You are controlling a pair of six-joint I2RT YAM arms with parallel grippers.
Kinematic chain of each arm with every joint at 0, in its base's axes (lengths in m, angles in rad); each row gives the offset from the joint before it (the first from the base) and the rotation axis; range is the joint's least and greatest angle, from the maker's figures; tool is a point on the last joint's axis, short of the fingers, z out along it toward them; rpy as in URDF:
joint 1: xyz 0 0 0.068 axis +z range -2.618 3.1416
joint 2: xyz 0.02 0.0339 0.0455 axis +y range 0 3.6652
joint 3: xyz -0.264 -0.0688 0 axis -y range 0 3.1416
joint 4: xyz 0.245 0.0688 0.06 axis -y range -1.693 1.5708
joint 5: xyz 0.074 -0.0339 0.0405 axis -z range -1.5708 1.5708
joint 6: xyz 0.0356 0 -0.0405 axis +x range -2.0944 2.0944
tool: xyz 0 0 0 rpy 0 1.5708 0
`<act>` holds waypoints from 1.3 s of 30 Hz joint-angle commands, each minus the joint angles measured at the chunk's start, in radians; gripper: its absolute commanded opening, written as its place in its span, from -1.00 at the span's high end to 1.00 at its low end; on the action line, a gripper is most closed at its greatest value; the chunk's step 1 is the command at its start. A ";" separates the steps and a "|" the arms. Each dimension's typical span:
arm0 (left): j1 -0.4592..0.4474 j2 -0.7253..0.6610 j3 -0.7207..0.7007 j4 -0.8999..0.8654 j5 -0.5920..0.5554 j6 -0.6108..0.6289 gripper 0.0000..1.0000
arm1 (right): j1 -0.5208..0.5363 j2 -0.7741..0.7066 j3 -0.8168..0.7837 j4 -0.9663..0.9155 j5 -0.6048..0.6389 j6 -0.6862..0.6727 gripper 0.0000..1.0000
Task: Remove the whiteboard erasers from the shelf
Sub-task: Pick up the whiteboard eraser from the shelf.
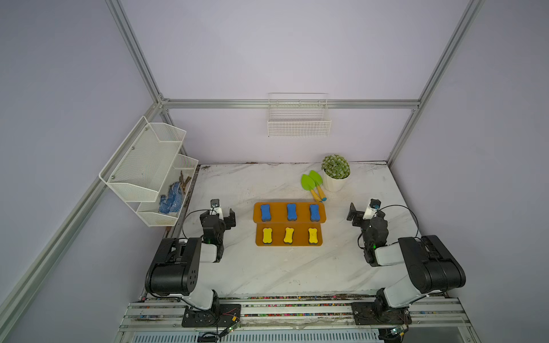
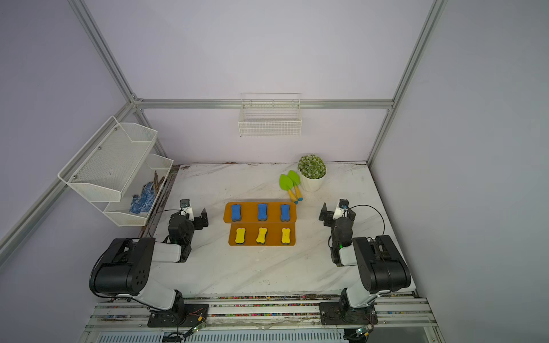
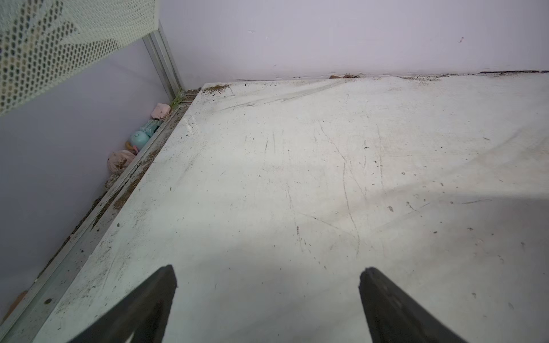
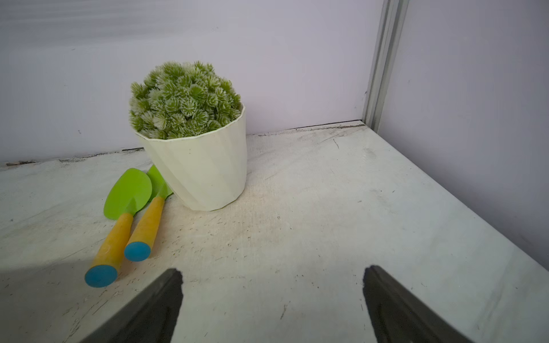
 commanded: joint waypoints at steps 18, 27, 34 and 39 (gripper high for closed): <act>0.003 -0.018 0.026 0.009 0.009 -0.007 -1.00 | 0.005 0.006 -0.004 0.032 0.011 -0.011 -1.00; 0.002 -0.017 0.023 0.017 0.007 -0.001 -1.00 | 0.006 0.003 -0.008 0.046 0.020 -0.007 -1.00; -0.041 -0.414 0.167 -0.496 -0.299 -0.116 -1.00 | 0.138 -0.404 0.296 -0.829 0.152 0.219 -0.99; -0.069 -0.464 0.457 -1.092 -0.280 -0.297 -1.00 | 0.398 -0.345 0.510 -1.098 0.234 0.278 -0.99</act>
